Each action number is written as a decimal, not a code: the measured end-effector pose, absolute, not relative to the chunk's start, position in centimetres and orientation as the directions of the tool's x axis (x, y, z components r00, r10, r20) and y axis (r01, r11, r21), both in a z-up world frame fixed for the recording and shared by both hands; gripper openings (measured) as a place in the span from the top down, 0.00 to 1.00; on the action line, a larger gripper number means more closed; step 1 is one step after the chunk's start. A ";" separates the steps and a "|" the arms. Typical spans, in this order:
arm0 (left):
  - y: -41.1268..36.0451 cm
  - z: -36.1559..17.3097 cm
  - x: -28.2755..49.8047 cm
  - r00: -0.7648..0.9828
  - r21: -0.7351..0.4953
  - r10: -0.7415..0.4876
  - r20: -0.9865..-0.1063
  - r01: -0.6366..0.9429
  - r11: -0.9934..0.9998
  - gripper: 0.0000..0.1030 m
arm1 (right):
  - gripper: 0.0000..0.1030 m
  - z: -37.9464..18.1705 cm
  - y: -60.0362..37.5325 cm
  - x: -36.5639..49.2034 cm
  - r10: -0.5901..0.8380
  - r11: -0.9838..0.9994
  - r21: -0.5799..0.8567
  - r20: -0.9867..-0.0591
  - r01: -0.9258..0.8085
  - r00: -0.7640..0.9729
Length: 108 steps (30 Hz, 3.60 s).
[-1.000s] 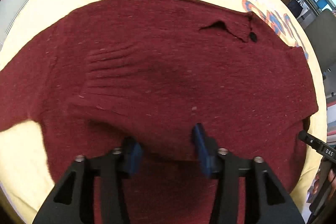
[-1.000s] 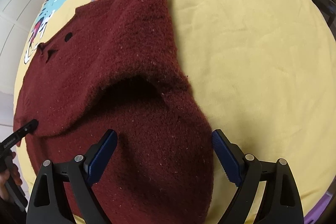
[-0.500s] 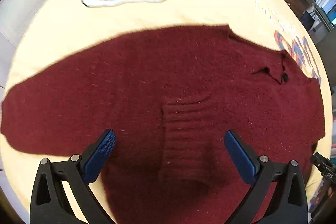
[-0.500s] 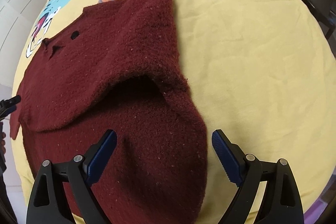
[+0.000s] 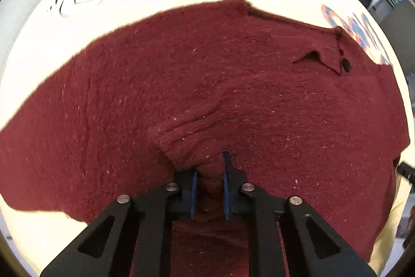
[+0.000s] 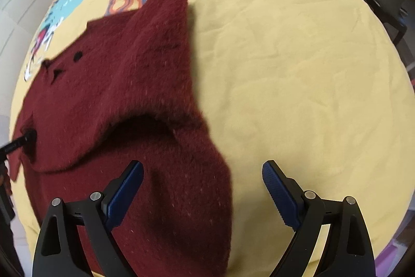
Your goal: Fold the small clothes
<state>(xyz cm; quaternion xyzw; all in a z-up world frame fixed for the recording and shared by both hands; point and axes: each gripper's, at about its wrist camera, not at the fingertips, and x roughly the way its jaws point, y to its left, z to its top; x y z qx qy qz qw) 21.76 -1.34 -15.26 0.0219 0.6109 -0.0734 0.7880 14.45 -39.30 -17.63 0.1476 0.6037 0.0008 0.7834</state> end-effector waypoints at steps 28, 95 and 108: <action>4.3 -10.0 24.0 0.399 -0.031 -0.068 -0.914 0.099 0.995 0.91 | 0.84 -16.4 -37.2 24.7 0.155 0.961 0.216 -0.936 0.171 0.315; 5.4 -9.7 15.0 0.463 -0.007 -0.046 -0.885 0.086 0.996 0.01 | 0.00 -14.4 -25.4 14.6 0.055 0.996 0.080 -0.862 0.029 0.505; 23.6 -6.5 9.4 0.451 -0.055 0.111 -0.886 -0.339 0.939 0.01 | 0.00 -12.9 -26.0 8.6 0.104 0.986 0.153 -0.867 0.061 0.488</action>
